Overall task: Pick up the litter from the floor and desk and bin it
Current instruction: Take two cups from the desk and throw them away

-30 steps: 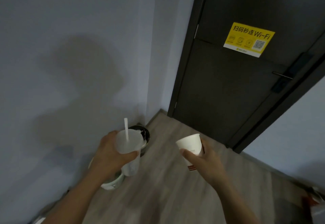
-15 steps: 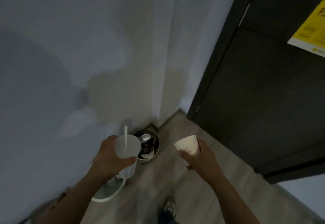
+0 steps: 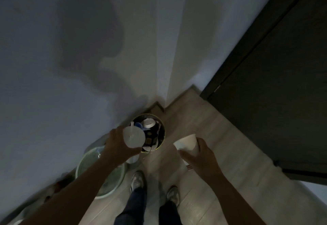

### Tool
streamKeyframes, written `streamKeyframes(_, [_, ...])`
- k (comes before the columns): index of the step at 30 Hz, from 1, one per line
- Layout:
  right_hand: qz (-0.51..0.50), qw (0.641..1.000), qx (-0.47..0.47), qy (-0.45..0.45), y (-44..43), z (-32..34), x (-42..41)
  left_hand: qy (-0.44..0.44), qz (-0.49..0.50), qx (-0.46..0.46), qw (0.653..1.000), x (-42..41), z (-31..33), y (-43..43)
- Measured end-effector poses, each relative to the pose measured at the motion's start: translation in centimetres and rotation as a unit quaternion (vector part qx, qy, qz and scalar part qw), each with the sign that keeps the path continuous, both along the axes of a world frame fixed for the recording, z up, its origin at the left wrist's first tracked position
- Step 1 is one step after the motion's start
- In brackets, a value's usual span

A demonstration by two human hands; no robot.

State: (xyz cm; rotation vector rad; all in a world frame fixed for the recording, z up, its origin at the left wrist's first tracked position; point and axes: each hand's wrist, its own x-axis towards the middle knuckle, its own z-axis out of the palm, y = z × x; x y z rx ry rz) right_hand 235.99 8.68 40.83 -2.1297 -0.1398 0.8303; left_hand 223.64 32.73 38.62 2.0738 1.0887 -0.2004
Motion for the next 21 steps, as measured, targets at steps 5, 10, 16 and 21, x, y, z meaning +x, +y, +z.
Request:
streamKeyframes(5, [-0.034,0.999,-0.016,0.016,2.8,-7.8,2.8,0.001,-0.016,0.001,1.000,5.1,-8.8,2.8])
streamKeyframes(10, [-0.027,0.998,-0.056,0.017,4.9,-16.1,4.6,-0.012,-0.010,0.002,1.000,8.0,-18.0,4.1])
streamKeyframes(16, [-0.038,0.995,-0.073,0.049,6.6,-25.1,4.6,-0.060,0.039,-0.057,0.996,9.1,-27.5,5.3])
streamKeyframes(21, [-0.038,0.995,-0.057,0.066,8.4,-30.8,4.2,-0.051,-0.006,-0.021,0.998,9.7,-33.4,6.5])
